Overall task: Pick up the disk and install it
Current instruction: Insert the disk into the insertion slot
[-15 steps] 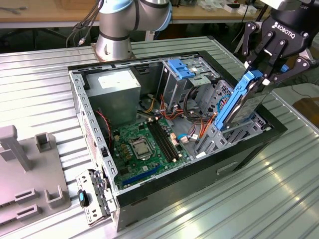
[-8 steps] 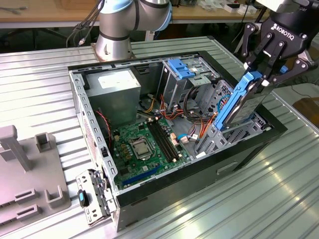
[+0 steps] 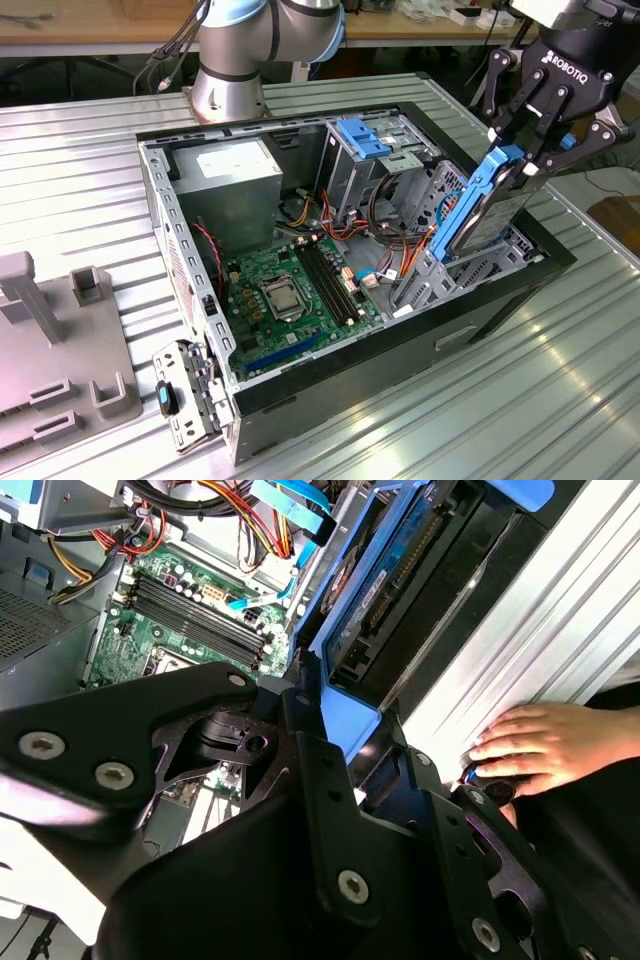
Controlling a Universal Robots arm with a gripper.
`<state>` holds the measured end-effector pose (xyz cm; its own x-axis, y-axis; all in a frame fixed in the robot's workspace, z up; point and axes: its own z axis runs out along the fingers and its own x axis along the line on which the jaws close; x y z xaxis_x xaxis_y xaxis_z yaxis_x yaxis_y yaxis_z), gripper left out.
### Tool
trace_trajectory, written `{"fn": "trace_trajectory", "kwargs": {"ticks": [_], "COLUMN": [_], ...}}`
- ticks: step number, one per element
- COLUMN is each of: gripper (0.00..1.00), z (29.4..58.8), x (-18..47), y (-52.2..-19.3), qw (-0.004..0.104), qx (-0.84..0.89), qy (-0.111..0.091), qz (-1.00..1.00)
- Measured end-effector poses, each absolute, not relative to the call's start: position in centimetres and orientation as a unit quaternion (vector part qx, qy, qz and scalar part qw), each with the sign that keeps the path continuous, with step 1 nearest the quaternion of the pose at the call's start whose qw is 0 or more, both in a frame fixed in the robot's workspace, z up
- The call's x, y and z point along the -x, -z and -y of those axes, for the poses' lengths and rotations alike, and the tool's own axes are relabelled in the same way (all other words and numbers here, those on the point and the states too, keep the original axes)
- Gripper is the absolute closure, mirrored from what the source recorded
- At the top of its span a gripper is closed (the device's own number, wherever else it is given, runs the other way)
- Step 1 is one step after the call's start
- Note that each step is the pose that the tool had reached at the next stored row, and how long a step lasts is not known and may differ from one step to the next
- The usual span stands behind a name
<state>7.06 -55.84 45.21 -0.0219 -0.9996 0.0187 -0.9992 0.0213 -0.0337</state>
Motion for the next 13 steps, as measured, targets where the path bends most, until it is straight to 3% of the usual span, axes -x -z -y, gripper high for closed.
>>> {"fn": "trace_trajectory", "kwargs": {"ticks": [13], "gripper": [0.63], "z": [55.84], "x": [-7.06], "y": [-44.42], "qw": [0.005], "qx": [0.699], "qy": [0.018], "qz": [-0.715]}}
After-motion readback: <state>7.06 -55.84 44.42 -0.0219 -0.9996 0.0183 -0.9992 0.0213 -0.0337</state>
